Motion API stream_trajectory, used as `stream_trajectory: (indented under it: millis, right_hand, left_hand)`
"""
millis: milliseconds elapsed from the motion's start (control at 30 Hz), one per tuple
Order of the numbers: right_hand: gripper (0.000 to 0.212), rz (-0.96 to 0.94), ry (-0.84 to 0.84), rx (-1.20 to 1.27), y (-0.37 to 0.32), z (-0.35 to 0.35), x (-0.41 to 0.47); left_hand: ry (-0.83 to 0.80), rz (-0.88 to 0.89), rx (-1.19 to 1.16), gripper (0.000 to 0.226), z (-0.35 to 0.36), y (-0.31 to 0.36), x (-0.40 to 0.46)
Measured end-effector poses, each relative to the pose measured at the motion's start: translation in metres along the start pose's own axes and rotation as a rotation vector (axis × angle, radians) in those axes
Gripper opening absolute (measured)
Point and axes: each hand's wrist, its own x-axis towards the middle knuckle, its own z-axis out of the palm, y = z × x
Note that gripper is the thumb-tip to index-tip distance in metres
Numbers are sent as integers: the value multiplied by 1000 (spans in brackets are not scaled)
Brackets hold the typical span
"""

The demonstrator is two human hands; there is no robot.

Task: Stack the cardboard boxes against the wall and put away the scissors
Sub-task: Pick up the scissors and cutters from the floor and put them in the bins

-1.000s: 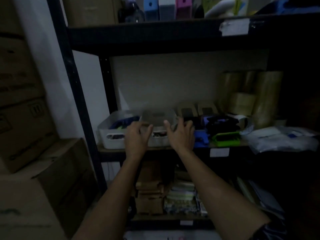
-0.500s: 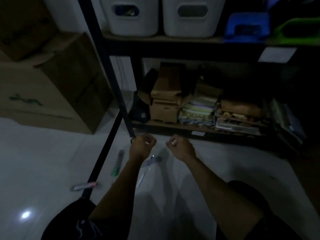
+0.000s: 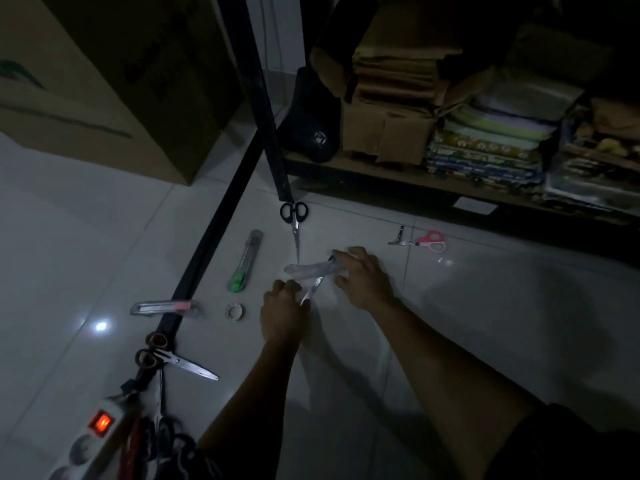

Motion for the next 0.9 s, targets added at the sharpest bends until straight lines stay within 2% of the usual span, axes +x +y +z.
stream_trajectory:
  millis: [100, 167, 233, 333, 467, 567, 633, 700, 833, 900]
  right_hand:
    - [50, 9, 17, -136, 1, 10, -2]
    - [44, 52, 60, -188, 0, 12, -5]
    - [43, 125, 48, -142, 2, 13, -6]
    - [43, 264, -17, 85, 7, 8, -2]
    - [25, 414, -122, 578, 11, -9, -7]
    - [20, 471, -116, 817, 10, -30, -21]
    - [20, 459, -79, 931, 6, -53, -31]
    - [19, 401, -32, 993, -2, -89, -39]
    - [17, 190, 37, 1022, -26, -182, -62]
    - [17, 108, 52, 1018, -35, -215, -71]
  left_hand:
    - [13, 55, 17, 17, 3, -4, -1]
    - [4, 32, 13, 16, 1, -2, -1]
    - [-46, -26, 12, 18, -1, 3, 2]
    - [-139, -114, -47, 19, -6, 5, 9]
    - [-247, -132, -156, 24, -15, 7, 11]
    - [-295, -205, -456, 21, -26, 17, 4]
    - [-300, -221, -686, 30, -41, 30, -6]
    - [-287, -178, -797, 27, -68, 50, -17]
    - [-190, 39, -890, 20, -145, 107, -46]
    - [-147, 89, -939, 18, -171, 125, -58]
